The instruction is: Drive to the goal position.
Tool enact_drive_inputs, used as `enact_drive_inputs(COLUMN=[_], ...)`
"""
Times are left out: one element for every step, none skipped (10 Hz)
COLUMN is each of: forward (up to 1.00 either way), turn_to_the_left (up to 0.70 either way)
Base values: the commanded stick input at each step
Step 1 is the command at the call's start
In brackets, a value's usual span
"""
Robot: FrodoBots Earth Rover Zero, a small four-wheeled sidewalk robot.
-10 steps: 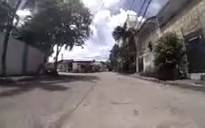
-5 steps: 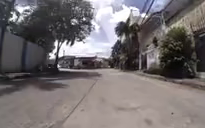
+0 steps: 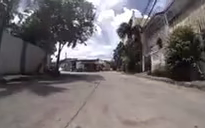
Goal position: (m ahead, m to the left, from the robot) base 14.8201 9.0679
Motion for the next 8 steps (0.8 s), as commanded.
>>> enact_drive_inputs(forward=[0.70,0.70,0.70,0.70,0.70,0.70,0.70,0.70], turn_to_the_left=[-0.28,-0.35,-0.35,-0.35,-0.10,0.00,0.00,0.00])
